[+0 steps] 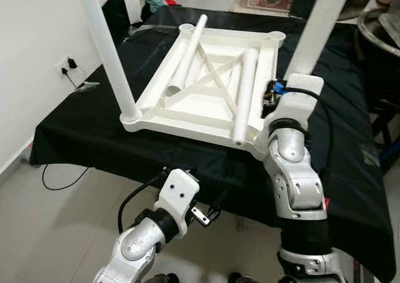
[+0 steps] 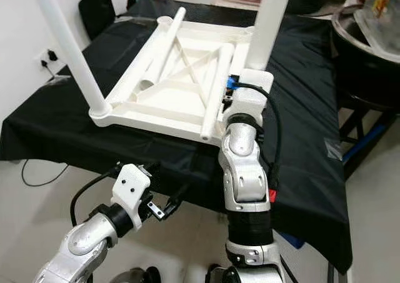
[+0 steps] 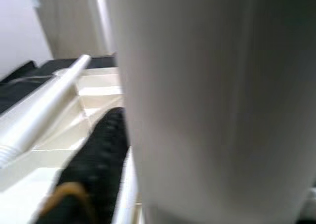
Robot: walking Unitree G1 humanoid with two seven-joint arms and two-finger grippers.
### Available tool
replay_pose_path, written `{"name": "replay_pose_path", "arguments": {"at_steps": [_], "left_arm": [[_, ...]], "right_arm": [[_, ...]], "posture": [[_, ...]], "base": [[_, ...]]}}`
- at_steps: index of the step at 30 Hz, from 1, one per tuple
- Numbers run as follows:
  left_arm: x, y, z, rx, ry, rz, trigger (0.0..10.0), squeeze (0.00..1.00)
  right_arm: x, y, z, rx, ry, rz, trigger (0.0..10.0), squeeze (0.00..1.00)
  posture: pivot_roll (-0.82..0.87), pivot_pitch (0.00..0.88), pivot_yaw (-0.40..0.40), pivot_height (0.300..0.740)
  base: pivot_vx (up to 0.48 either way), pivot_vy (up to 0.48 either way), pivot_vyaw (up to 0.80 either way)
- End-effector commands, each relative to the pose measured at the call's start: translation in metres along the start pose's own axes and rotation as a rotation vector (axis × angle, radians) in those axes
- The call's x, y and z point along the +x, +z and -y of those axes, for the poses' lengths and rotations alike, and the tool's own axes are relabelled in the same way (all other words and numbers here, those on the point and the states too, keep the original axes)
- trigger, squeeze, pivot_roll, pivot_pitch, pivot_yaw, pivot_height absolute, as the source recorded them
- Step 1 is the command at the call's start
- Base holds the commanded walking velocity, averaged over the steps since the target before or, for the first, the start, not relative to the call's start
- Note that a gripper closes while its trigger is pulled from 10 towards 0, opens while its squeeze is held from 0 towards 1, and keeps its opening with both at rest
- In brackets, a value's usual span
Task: Building children table
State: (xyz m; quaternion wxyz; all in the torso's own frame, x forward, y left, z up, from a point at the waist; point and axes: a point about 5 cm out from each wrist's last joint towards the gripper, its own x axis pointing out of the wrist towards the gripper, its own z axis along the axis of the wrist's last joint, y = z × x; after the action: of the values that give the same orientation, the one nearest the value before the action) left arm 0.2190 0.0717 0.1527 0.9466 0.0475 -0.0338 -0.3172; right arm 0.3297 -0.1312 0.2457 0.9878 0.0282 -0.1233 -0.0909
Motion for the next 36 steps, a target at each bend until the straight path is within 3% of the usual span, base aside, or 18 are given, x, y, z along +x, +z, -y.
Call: {"name": "replay_pose_path", "arguments": {"at_steps": [1,2,3,8,9,15,16,20,22,25,33,36], "left_arm": [[-0.002,-0.002,0.001,0.01,0.001,-0.01,10.0,0.0],[-0.002,-0.002,0.001,0.009,0.001,-0.01,10.0,0.0],[-0.002,-0.002,0.002,0.008,0.0,-0.011,10.0,0.0],[-0.002,-0.002,0.002,0.006,-0.002,-0.012,10.0,0.0],[-0.002,-0.002,0.002,0.005,-0.001,-0.012,10.0,0.0],[-0.003,-0.002,0.003,0.004,-0.002,-0.01,10.0,0.0],[-0.003,-0.003,0.004,0.004,-0.005,-0.01,10.0,0.0],[-0.003,-0.003,0.004,0.003,-0.007,-0.009,10.0,0.0],[-0.003,-0.003,0.005,0.002,-0.014,-0.009,10.0,0.0],[-0.003,-0.003,0.005,0.002,-0.016,-0.008,10.0,0.0],[-0.004,-0.001,0.01,-0.018,-0.043,0.002,10.0,0.0],[-0.004,-0.002,0.011,-0.018,-0.043,0.001,10.0,0.0]], "right_arm": [[0.0,0.008,-0.009,0.032,0.058,0.041,10.0,0.74],[0.0,0.009,-0.011,0.036,0.062,0.051,10.0,0.74],[-0.001,0.012,-0.013,0.045,0.093,0.063,10.0,0.0],[-0.002,0.016,-0.015,0.068,0.194,0.097,10.0,0.0],[-0.002,0.016,-0.014,0.104,0.259,0.097,10.0,0.0],[-0.001,0.013,0.005,0.142,0.381,0.109,10.0,0.0],[0.001,0.009,0.019,0.151,0.493,0.097,10.0,0.0],[0.002,0.006,0.025,0.145,0.542,0.078,10.0,0.0],[0.006,-0.001,0.034,0.14,0.664,0.028,10.0,0.0],[0.007,-0.004,0.036,0.137,0.704,0.007,10.0,0.0],[0.013,-0.01,0.024,0.215,1.016,-0.07,10.0,0.0],[0.014,-0.012,0.022,0.226,1.074,-0.094,10.0,0.0]], "posture": [[0.12,0.172,-0.005,0.74],[0.12,0.172,-0.005,0.74],[0.12,0.17,-0.004,0.74],[0.12,0.169,-0.006,0.74],[0.12,0.167,-0.007,0.74],[0.12,0.163,-0.007,0.74],[0.12,0.155,-0.006,0.74],[0.12,0.153,-0.006,0.74],[0.12,0.149,-0.005,0.74],[0.12,0.149,-0.004,0.74],[0.14,0.138,-0.014,0.74],[0.13,0.138,-0.014,0.74]], "base": [[0.0,0.0,0.0],[0.0,0.0,0.0],[0.0,0.0,0.0],[0.0,0.0,0.0],[0.0,0.0,0.0],[0.0,0.0,0.0],[0.0,0.0,0.0],[0.0,0.0,0.0],[0.0,0.0,0.0],[0.0,0.0,0.0],[0.0,0.0,0.0],[0.0,0.0,0.0]]}}
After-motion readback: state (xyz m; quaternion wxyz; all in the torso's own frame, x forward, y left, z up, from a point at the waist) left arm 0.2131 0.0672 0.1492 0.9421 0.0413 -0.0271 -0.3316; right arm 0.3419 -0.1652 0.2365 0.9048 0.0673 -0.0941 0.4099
